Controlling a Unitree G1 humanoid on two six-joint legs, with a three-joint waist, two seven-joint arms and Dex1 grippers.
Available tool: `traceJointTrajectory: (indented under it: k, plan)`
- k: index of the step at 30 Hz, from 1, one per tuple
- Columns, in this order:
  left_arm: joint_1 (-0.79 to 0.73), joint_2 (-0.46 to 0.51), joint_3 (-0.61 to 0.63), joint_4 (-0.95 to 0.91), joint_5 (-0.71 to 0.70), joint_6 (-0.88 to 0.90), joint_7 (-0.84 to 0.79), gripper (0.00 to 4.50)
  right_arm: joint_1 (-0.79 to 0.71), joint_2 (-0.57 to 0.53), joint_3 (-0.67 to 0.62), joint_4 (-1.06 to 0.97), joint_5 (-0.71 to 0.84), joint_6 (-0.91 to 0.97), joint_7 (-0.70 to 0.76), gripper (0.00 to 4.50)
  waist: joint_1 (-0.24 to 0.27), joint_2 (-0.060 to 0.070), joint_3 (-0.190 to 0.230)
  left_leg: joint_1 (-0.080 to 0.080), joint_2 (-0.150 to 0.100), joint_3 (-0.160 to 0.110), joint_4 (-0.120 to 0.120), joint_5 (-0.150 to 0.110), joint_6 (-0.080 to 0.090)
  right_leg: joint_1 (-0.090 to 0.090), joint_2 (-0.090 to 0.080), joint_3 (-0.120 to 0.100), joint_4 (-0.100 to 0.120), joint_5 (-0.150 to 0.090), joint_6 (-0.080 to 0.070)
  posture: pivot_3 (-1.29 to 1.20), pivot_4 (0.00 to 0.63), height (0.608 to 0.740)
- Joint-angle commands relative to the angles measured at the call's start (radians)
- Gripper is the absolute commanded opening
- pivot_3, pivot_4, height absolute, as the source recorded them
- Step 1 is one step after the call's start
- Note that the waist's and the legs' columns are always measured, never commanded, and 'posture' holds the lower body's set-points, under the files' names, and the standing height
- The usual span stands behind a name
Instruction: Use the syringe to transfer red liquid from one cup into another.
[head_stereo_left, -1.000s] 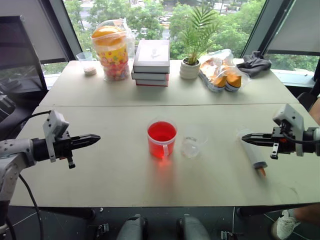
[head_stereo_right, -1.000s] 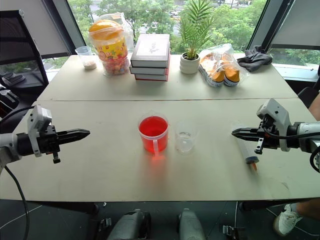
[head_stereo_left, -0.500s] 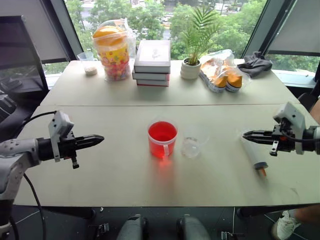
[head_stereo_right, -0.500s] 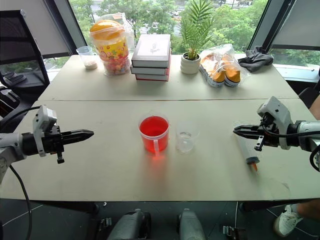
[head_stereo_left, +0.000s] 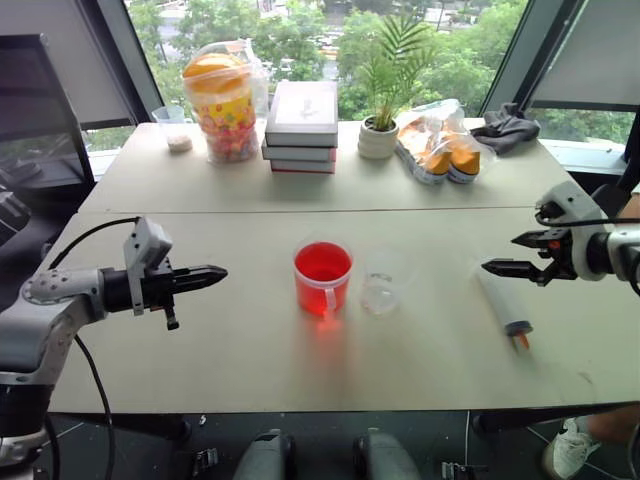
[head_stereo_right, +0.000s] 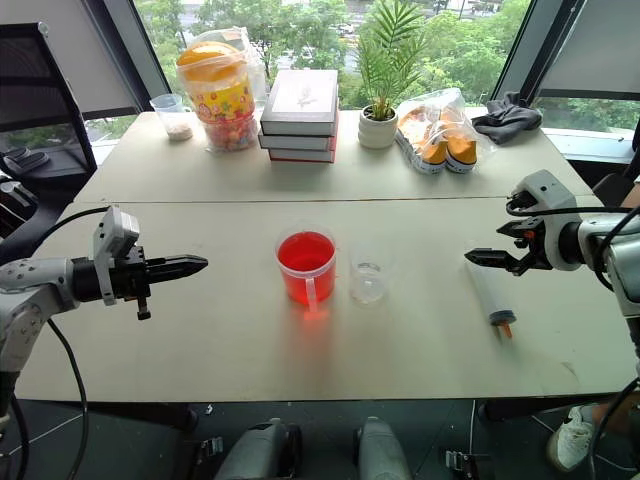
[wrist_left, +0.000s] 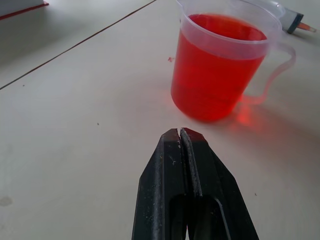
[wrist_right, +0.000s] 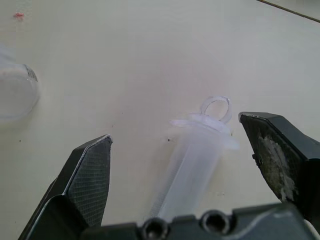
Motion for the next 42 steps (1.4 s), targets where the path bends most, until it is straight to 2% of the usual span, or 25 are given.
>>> traceJointTrajectory:
  k: [1,5,8,13,22,25,29,30,35,40,42]
  plan:
    - [-0.02,-0.007,-0.007,0.004,0.016,-0.029,-0.009,0.0,-0.12,0.009,0.075,0.064,-0.037,0.146,-0.033,4.47,0.001,0.0,0.0,0.0,0.0,0.0,0.0,0.0,0.0,0.0,0.0,0.0,0.0,0.0,0.0,0.0,0.15,0.74]
    - [-0.021,-0.017,-0.02,0.002,0.027,-0.042,-0.016,0.0,-0.274,0.052,0.179,0.212,-0.072,0.31,-0.073,4.47,0.001,0.0,0.0,-0.004,0.0,0.0,0.001,0.0,0.0,-0.003,0.0,0.0,0.0,0.0,0.0,0.0,0.15,0.74]
    - [-0.021,-0.021,-0.024,-0.002,0.03,-0.047,-0.014,0.0,-0.337,0.077,0.256,0.297,-0.105,0.344,-0.085,4.47,0.0,0.0,0.0,-0.006,0.0,0.0,0.001,0.0,0.0,-0.005,0.0,0.0,0.0,0.0,0.0,0.0,0.15,0.74]
    - [-0.004,-0.031,-0.021,-0.022,0.034,-0.05,-0.005,0.0,-0.377,0.117,0.337,0.377,-0.131,0.357,-0.082,4.47,0.001,0.0,0.0,-0.018,-0.001,0.0,0.005,0.0,0.0,-0.018,0.0,0.0,0.004,0.002,0.004,0.0,0.15,0.74]
    - [0.035,-0.038,-0.003,-0.063,0.032,-0.045,0.032,0.0,-0.404,0.191,0.401,0.491,-0.165,0.333,-0.08,4.47,0.0,0.0,0.0,-0.016,-0.001,0.001,0.007,0.002,-0.002,-0.019,0.0,0.0,0.013,0.003,0.004,0.0,0.15,0.74]
    - [0.044,-0.036,0.002,-0.073,0.028,-0.041,0.043,0.0,-0.414,0.209,0.414,0.516,-0.177,0.314,-0.072,3.63,-0.001,0.0,0.0,-0.015,-0.001,0.001,0.007,0.002,-0.002,-0.019,0.0,0.0,0.014,0.003,0.004,0.0,0.15,0.74]
    - [0.047,-0.035,0.004,-0.08,0.021,-0.035,0.052,0.0,-0.427,0.223,0.418,0.538,-0.189,0.308,-0.058,1.57,-0.002,0.0,0.0,-0.015,-0.001,0.001,0.008,0.002,-0.002,-0.019,0.0,0.0,0.014,0.003,0.004,0.0,0.15,0.74]
    - [0.047,-0.035,0.006,-0.081,0.019,-0.033,0.054,0.0,-0.428,0.223,0.418,0.535,-0.189,0.311,-0.053,1.42,-0.002,0.0,0.0,-0.015,-0.001,0.001,0.008,0.002,-0.002,-0.018,0.001,0.0,0.014,0.003,0.004,0.0,0.15,0.74]
    - [0.029,-0.036,0.005,-0.072,0.014,-0.023,0.06,0.0,-0.435,0.208,0.378,0.501,-0.185,0.313,-0.061,1.42,-0.002,0.0,0.0,-0.015,-0.001,0.001,0.008,0.002,-0.002,-0.019,0.001,0.0,0.014,0.003,0.004,0.0,0.15,0.74]
    - [-0.031,-0.049,-0.004,-0.032,0.008,-0.001,0.075,0.0,-0.434,0.152,0.265,0.324,-0.171,0.244,-0.095,1.42,0.002,0.0,0.0,-0.016,-0.001,0.001,0.008,0.002,-0.002,-0.019,0.001,0.0,0.015,0.003,0.004,0.0,0.15,0.74]
    - [-0.057,-0.054,-0.008,-0.016,0.009,0.009,0.08,0.58,-0.433,0.166,0.152,0.243,-0.126,0.228,-0.113,1.42,0.003,0.0,0.0,-0.016,-0.001,0.001,0.007,0.002,-0.002,-0.019,0.001,0.0,0.015,0.003,0.004,0.0,0.15,0.74]
